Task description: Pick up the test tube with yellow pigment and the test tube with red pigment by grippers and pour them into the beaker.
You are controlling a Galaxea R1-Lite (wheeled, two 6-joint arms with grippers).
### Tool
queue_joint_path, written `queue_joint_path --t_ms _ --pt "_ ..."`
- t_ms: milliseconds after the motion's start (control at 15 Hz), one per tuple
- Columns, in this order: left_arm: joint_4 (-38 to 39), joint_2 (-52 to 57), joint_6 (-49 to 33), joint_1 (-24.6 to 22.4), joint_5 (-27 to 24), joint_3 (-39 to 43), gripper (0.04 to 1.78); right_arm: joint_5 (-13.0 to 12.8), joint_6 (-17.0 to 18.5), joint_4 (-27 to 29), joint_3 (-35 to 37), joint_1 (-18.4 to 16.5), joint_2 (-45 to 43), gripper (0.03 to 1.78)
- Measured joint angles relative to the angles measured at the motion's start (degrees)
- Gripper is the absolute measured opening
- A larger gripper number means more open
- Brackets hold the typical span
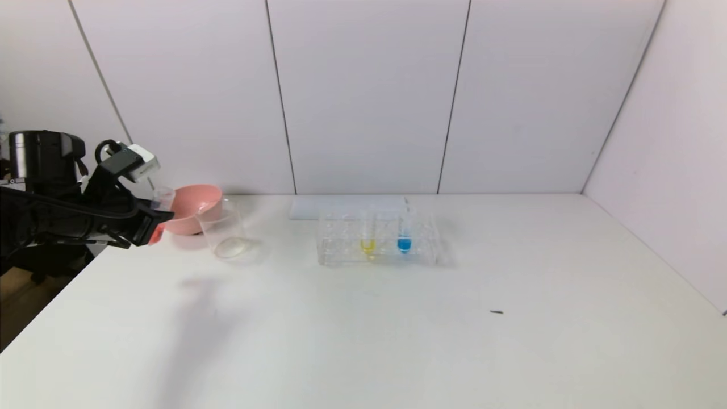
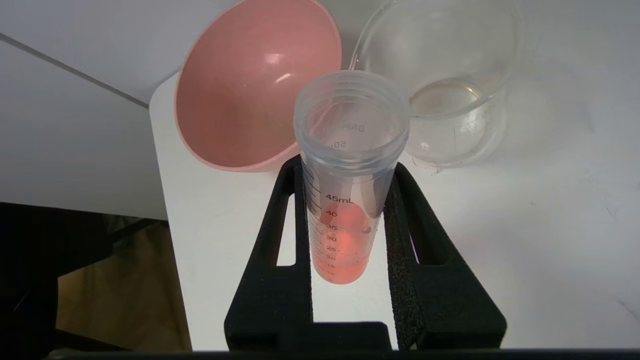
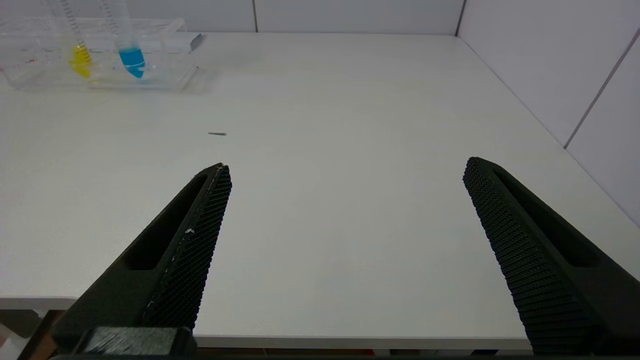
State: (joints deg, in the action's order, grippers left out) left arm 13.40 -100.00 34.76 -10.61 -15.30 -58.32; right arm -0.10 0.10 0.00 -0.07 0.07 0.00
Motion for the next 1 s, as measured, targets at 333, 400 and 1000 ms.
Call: queue_joint_path --t_ms 333,400,1000 --pt "-7.84 -0.17 6.03 0.00 -1.95 -3.80 0.44 0.00 0.00 0.00 0.00 0.00 0.00 1.70" --pt "-9.74 -0.22 6.91 0.00 -2.43 -4.68 0.44 0.00 0.00 0.00 0.00 0.00 0.00 1.70" --pt "-18.74 -1.90 13.25 -0.11 -4.92 -10.78 0.44 0.00 0.00 0.00 0.00 0.00 0.00 1.70"
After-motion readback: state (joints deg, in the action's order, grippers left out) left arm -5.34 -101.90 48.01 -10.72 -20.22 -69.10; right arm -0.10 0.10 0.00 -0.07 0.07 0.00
